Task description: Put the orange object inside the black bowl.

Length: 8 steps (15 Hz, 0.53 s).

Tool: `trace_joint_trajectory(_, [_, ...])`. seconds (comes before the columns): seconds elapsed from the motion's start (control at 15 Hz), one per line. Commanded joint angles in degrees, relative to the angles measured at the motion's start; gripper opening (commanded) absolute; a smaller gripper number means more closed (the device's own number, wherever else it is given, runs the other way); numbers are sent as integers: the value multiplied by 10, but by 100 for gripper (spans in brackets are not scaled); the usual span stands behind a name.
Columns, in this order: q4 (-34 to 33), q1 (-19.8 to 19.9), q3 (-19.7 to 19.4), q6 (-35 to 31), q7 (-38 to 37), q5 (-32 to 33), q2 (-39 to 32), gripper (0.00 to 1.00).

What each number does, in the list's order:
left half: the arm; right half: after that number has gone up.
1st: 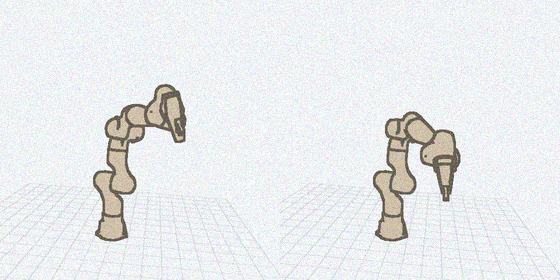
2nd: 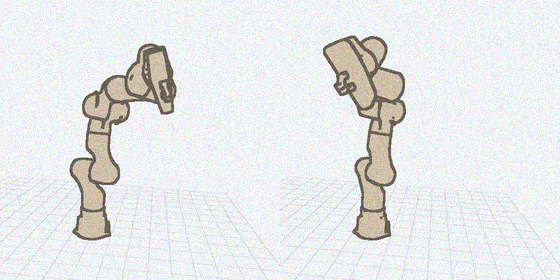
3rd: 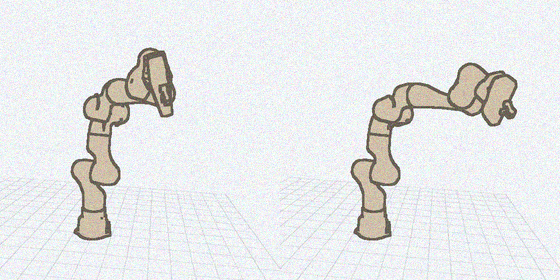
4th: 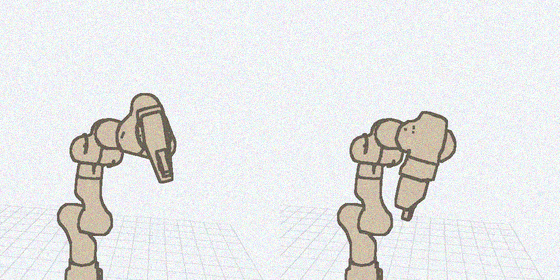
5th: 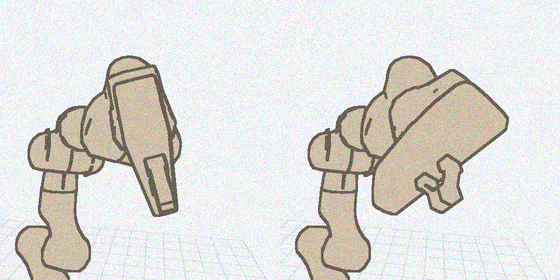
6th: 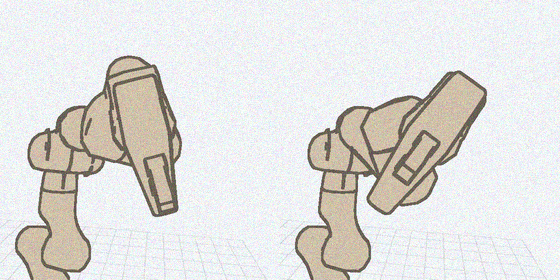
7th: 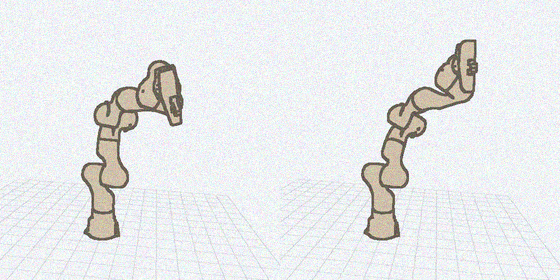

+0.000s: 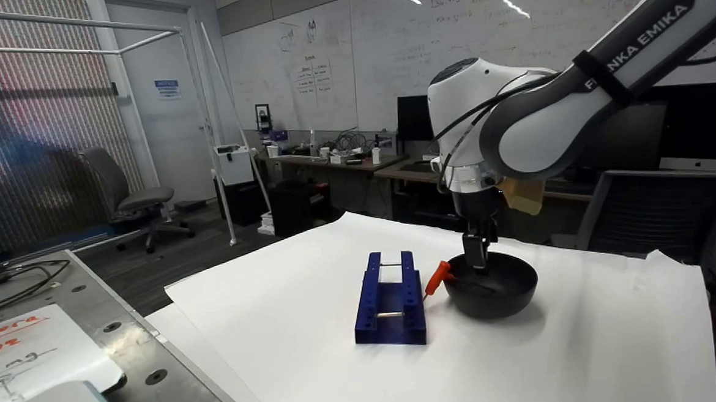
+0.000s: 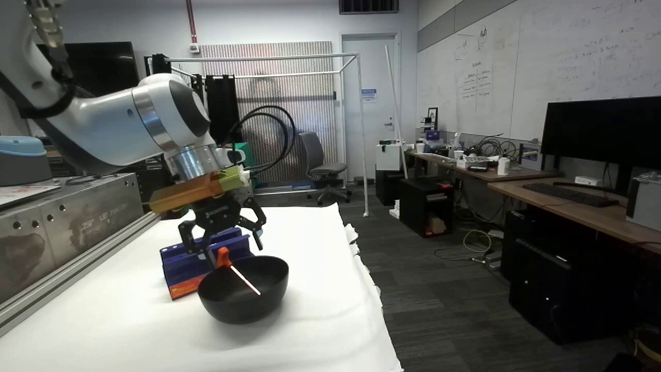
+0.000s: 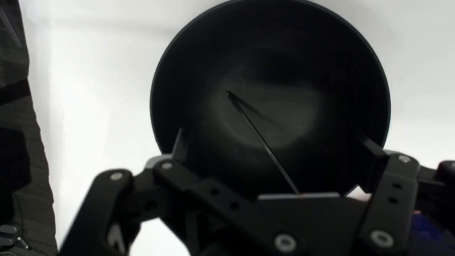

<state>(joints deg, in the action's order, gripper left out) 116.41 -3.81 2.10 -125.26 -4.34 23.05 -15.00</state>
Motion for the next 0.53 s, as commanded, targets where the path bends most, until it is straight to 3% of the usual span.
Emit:
trace_joint_trajectory(0.0, [37,21,0,-37,64,-55,62,100])
trace_joint_trajectory(0.47, [45,52,-4,-1,243,-224,128,100])
